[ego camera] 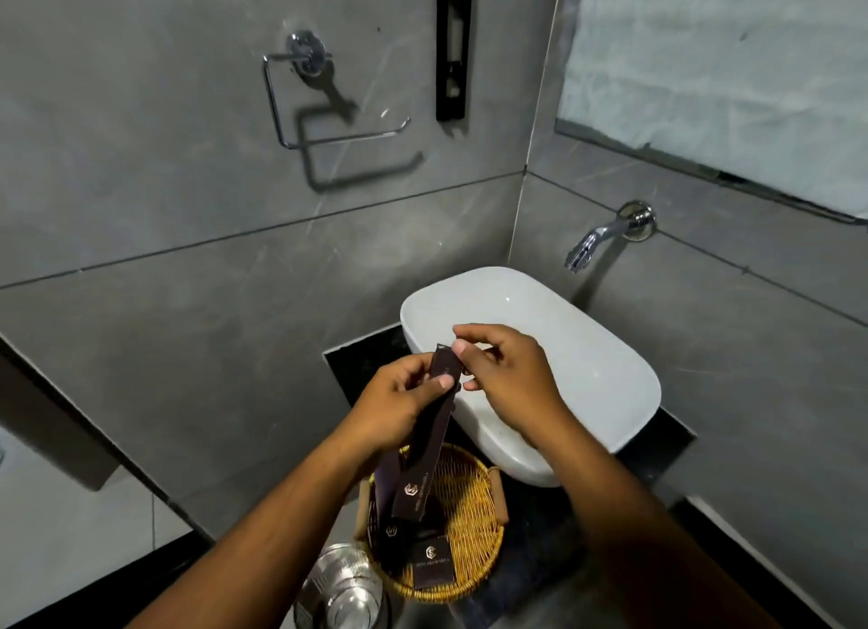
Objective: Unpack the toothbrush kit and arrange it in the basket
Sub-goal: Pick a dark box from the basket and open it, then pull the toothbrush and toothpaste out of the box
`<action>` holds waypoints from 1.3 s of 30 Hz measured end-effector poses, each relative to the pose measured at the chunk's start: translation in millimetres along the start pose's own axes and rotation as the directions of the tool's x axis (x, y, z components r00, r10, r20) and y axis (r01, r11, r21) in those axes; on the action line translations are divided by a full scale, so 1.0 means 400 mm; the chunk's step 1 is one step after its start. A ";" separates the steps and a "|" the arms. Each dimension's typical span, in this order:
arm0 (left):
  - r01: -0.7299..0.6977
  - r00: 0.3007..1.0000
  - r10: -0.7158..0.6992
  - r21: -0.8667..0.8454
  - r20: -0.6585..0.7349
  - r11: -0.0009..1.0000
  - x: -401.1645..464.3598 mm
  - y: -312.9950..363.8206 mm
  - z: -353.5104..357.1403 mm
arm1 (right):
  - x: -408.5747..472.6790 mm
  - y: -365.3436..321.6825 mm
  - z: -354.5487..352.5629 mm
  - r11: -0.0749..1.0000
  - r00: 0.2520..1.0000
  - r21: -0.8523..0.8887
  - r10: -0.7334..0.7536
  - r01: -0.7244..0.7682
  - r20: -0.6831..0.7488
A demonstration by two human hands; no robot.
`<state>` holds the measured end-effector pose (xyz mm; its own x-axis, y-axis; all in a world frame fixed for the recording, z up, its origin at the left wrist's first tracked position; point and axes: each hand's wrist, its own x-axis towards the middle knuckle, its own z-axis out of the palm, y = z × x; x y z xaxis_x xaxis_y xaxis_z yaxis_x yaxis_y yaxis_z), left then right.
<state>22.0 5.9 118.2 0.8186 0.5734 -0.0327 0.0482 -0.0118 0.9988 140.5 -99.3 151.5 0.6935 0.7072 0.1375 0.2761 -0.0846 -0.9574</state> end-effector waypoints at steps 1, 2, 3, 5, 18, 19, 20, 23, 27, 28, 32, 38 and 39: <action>-0.011 1.000 0.011 -0.003 0.010 1.000 -0.007 0.010 -0.005 | 0.009 -0.017 -0.009 1.000 0.999 -0.008 -0.012 0.012 0.053; -0.028 0.999 0.028 -0.004 0.023 1.000 -0.013 0.018 -0.010 | 0.015 -0.030 -0.017 1.000 0.994 -0.020 -0.013 0.015 0.111; -0.048 0.998 0.048 0.005 0.036 0.999 -0.017 0.024 -0.011 | 0.019 -0.038 -0.023 0.999 0.985 -0.034 -0.003 0.009 0.173; -0.091 0.995 0.089 0.048 0.052 0.995 -0.028 0.034 -0.012 | 0.020 -0.045 -0.027 0.999 0.960 -0.041 0.036 -0.025 0.278; -0.308 0.927 0.373 0.645 0.038 0.699 -0.059 0.009 -0.023 | -0.003 -0.039 -0.051 0.967 0.926 0.127 0.165 -0.219 0.340; -0.322 0.926 0.370 0.660 0.072 0.679 -0.059 0.008 -0.030 | -0.005 -0.036 -0.056 0.962 0.917 0.133 0.179 -0.239 0.357; -0.340 0.923 0.369 0.672 0.106 0.658 -0.061 0.008 -0.035 | -0.006 -0.034 -0.060 0.957 0.909 0.136 0.191 -0.256 0.370; -0.378 0.913 0.370 0.703 0.174 0.603 -0.068 0.010 -0.046 | -0.012 -0.024 -0.062 0.945 0.895 0.155 0.210 -0.290 0.394; -0.398 0.906 0.358 0.739 0.225 0.544 -0.070 0.008 -0.053 | -0.022 -0.011 -0.064 0.940 0.888 0.161 0.214 -0.301 0.407; -0.407 0.902 0.362 0.741 0.234 0.535 -0.069 0.008 -0.055 | -0.024 -0.008 -0.064 0.938 0.887 0.165 0.217 -0.305 0.407; -0.431 0.890 0.377 0.745 0.257 0.509 -0.067 0.006 -0.053 | -0.030 -0.001 -0.058 0.945 0.902 0.158 0.212 -0.288 0.377; -0.450 0.880 0.381 0.757 0.284 0.474 -0.060 0.005 -0.055 | -0.035 0.022 -0.045 0.953 0.923 0.169 0.183 -0.251 0.338; -0.451 0.880 0.376 0.756 0.290 0.474 -0.060 0.006 -0.056 | -0.036 0.027 -0.045 0.951 0.924 0.178 0.182 -0.253 0.337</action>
<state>-10.3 10.4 122.2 0.9045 0.2631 0.3356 0.0862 -0.8835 0.4604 145.6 -122.8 143.7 0.4669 0.8743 -0.1328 -0.0313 -0.1337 -0.9905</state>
